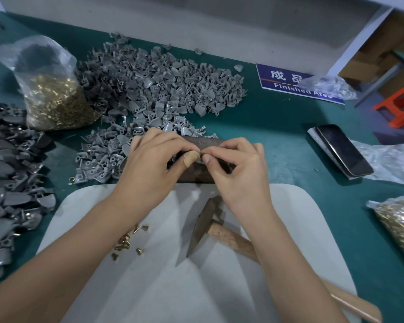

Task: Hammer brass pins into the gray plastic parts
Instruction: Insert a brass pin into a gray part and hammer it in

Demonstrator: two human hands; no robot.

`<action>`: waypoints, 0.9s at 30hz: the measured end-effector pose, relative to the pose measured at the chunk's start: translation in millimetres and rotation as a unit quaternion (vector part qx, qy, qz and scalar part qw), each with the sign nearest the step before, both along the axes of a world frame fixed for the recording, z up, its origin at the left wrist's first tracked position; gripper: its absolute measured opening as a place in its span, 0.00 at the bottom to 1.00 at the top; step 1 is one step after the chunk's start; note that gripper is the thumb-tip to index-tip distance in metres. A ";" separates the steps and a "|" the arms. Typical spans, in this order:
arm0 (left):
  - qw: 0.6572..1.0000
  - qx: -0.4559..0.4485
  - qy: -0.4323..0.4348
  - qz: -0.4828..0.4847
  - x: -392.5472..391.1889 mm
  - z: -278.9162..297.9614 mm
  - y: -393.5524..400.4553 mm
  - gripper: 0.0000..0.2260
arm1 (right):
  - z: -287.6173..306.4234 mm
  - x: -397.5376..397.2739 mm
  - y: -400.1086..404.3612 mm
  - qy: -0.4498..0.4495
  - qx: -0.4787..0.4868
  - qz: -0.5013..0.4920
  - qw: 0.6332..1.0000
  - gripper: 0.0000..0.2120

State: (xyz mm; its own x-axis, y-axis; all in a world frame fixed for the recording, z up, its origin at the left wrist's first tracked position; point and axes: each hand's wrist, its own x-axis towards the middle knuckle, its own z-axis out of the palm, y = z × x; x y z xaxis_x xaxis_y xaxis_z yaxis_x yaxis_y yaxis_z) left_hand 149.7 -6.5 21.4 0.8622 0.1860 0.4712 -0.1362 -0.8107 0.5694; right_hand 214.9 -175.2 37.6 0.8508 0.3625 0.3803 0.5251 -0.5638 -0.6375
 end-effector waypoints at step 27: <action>0.996 -0.080 -0.015 0.024 2.2 -1.1 -0.1 0.05 | 49.9 -44.1 -91.4 -0.053 -0.160 -0.018 0.986 0.10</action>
